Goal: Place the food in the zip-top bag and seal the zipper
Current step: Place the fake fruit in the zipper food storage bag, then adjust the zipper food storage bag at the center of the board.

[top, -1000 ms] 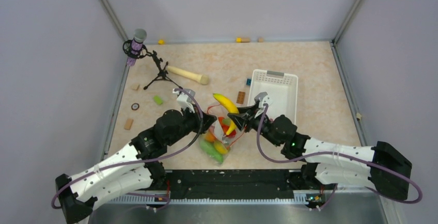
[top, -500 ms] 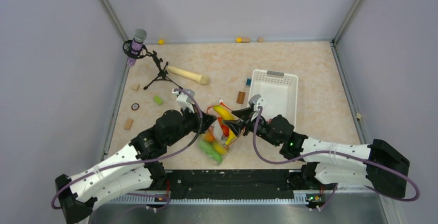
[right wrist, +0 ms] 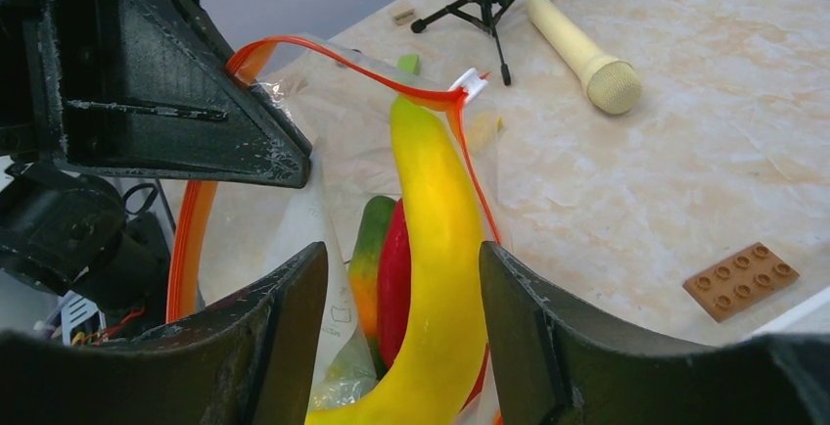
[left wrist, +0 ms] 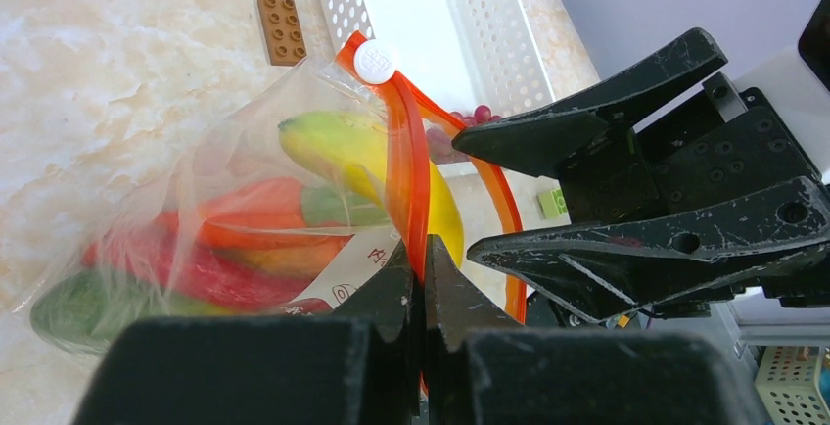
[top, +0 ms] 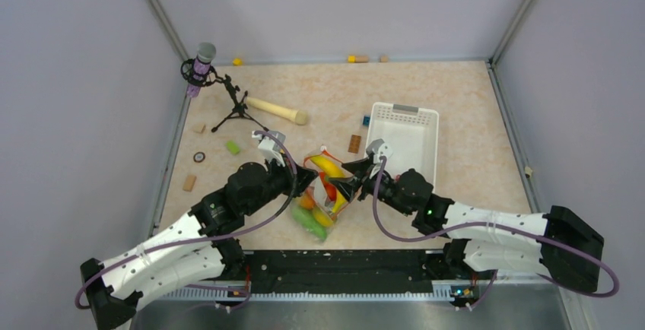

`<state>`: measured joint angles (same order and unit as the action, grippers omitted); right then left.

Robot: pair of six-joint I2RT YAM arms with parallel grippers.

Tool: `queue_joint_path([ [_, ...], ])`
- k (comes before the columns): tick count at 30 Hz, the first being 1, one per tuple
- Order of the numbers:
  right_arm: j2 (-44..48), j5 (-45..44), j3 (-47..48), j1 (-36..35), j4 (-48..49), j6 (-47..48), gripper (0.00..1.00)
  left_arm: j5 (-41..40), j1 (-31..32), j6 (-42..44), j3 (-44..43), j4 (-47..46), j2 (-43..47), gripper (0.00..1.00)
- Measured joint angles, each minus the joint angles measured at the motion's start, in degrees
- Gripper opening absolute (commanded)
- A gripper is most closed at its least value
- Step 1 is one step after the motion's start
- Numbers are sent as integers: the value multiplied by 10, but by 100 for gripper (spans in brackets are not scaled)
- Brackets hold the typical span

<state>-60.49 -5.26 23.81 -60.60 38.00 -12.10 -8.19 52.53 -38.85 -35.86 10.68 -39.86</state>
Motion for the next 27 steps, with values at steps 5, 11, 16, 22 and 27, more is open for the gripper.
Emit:
queue_joint_path([
  [5, 28, -35, 12, 0, -40, -17, 59, 0, 0, 0, 0, 0, 0, 0],
  [11, 72, -118, 30, 0, -115, -52, 58, 0, 0, 0, 0, 0, 0, 0],
  [16, 60, -142, 72, 0, -214, -67, 51, 0, 0, 0, 0, 0, 0, 0],
  [22, 19, -152, 93, 0, -282, -72, 31, 0, 0, 0, 0, 0, 0, 0],
  [27, 8, -158, 93, 0, -315, -74, 10, -1, 0, 0, 0, 0, 0, 0],
])
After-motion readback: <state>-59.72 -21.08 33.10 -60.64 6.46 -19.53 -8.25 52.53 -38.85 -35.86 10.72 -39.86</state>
